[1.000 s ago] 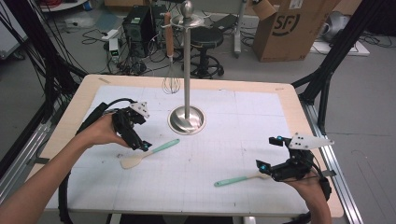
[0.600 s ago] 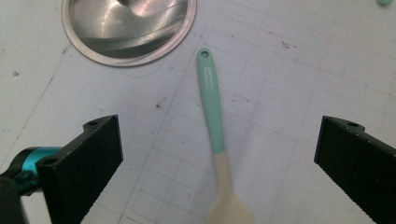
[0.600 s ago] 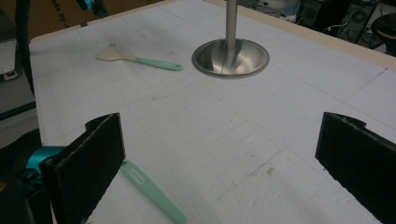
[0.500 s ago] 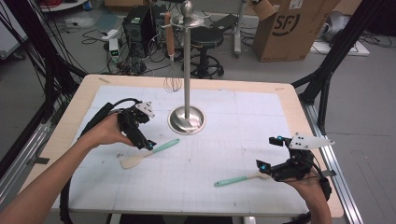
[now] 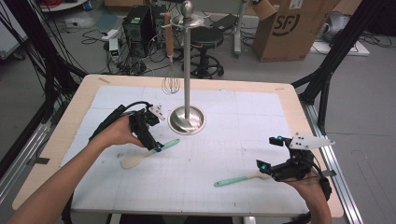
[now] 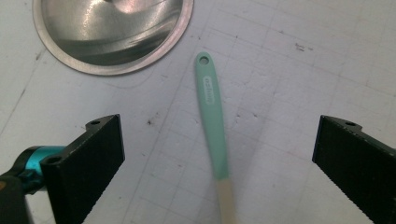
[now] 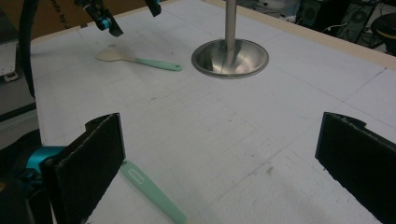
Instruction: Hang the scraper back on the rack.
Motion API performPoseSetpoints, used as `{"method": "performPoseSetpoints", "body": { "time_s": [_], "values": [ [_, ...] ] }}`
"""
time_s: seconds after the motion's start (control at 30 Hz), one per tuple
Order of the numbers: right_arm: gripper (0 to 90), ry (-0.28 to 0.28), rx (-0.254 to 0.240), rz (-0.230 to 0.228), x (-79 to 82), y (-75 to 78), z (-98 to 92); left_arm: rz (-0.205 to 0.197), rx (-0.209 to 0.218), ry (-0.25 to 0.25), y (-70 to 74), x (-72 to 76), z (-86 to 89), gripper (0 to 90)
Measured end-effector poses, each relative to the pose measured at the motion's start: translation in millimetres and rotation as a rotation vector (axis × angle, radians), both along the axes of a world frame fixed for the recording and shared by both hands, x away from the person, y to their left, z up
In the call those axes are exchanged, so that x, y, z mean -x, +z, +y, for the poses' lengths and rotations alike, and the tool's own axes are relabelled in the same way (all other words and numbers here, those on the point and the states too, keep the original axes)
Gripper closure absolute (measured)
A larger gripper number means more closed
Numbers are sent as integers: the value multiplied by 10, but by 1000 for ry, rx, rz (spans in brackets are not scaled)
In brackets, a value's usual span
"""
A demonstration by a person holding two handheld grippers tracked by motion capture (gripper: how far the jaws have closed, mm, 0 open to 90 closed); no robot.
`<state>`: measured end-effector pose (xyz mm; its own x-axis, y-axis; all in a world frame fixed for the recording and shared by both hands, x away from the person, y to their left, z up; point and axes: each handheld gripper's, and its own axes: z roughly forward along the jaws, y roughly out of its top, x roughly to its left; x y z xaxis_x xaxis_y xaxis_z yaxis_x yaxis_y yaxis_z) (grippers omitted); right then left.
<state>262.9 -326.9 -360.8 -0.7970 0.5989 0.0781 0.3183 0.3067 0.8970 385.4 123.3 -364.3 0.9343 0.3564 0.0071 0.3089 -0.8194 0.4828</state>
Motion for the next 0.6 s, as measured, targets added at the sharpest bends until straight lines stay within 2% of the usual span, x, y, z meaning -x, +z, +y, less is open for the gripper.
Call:
{"method": "performPoseSetpoints", "body": {
  "time_s": [0.1, 0.17, 0.2, 0.37, 0.43, 0.6],
  "values": [
    [0, -2, 0, 3, -2, -5, -3, 5, -20, -3, -40, -21, -24, 41],
    [0, -1, 0, 2, -5, -7, -4, -2, -44, -6, -67, -48, -36, 107],
    [0, -2, -2, 4, -3, -5, -5, 1, -49, 3, -85, -52, -47, 110],
    [0, -2, -7, 2, 2, 1, -17, 30, -93, 10, -163, -78, -94, 169],
    [0, -3, -6, -1, 2, 3, -20, 42, -105, 10, -187, -92, -109, 214],
    [0, -4, -6, 0, 2, 1, -18, 68, -112, 22, -263, -123, -160, 249]
  ]
}}
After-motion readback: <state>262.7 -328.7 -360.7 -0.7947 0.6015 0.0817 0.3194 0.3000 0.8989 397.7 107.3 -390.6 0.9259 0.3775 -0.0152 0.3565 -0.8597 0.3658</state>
